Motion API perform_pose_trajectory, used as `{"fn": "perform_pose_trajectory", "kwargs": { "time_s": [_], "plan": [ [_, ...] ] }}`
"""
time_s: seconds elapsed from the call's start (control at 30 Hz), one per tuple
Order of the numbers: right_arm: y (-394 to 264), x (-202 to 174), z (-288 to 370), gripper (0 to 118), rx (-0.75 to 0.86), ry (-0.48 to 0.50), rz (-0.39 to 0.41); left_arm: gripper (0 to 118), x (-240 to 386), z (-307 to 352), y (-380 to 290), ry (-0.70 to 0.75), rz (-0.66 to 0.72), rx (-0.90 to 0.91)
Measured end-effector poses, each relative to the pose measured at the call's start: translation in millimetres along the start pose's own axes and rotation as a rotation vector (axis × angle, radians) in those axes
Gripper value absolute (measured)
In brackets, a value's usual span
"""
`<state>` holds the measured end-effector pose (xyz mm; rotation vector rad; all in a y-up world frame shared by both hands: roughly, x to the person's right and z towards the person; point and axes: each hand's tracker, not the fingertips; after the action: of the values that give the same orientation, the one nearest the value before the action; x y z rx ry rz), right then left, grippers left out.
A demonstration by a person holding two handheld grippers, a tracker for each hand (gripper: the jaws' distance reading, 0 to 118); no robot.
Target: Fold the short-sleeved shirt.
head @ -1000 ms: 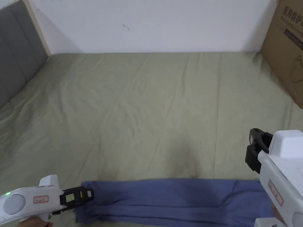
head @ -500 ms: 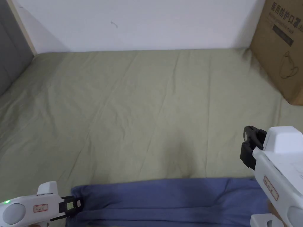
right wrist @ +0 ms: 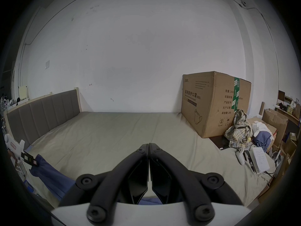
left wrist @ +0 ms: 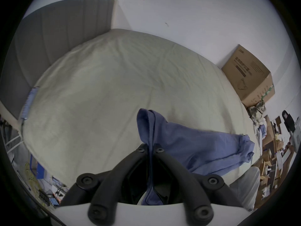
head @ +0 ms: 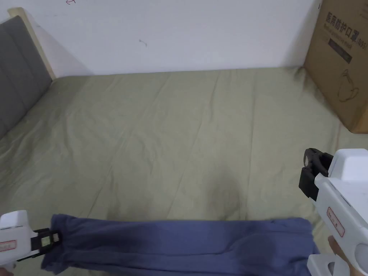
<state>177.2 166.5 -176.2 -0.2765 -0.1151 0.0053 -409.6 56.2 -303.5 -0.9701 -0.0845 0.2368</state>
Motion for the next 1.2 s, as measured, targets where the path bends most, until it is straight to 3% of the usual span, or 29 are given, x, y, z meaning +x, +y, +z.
{"fn": "perform_pose_trajectory", "kwargs": {
  "time_s": [0.23, 0.4, 0.57, 0.8, 1.0, 1.07, 1.2],
  "plan": [
    [1.4, 10.8, 10.3, 0, 0.019, 0.018, -0.007, 1, 29.7, 30.6, 7.1, 0.016, 0.002, 0.005],
    [2.9, 19.2, 18.1, 0, 0.030, 0.014, -0.008, 1, 105.6, 22.5, -1.3, -0.162, -0.029, -0.022],
    [2.1, 27.0, 27.2, 0, 0.033, 0.004, 0.009, 1, 182.4, -5.9, -22.0, -0.253, -0.120, -0.118],
    [-3.1, 38.1, 34.9, 0, 0.021, -0.017, 0.012, 2, 253.7, -75.6, -58.0, -0.256, -0.181, -0.238],
    [-7.5, 43.7, 36.1, 0, 0.001, -0.027, 0.010, 3, 275.5, -122.6, -80.1, -0.164, -0.225, -0.303],
    [-8.3, 44.5, 36.5, 0, -0.003, -0.028, 0.011, 17, 276.6, -120.8, -83.5, -0.145, -0.229, -0.288],
    [-7.9, 45.6, 35.5, 0, -0.006, -0.027, 0.012, 93, 275.8, -93.1, -75.4, -0.291, -0.138, -0.255]
  ]
}}
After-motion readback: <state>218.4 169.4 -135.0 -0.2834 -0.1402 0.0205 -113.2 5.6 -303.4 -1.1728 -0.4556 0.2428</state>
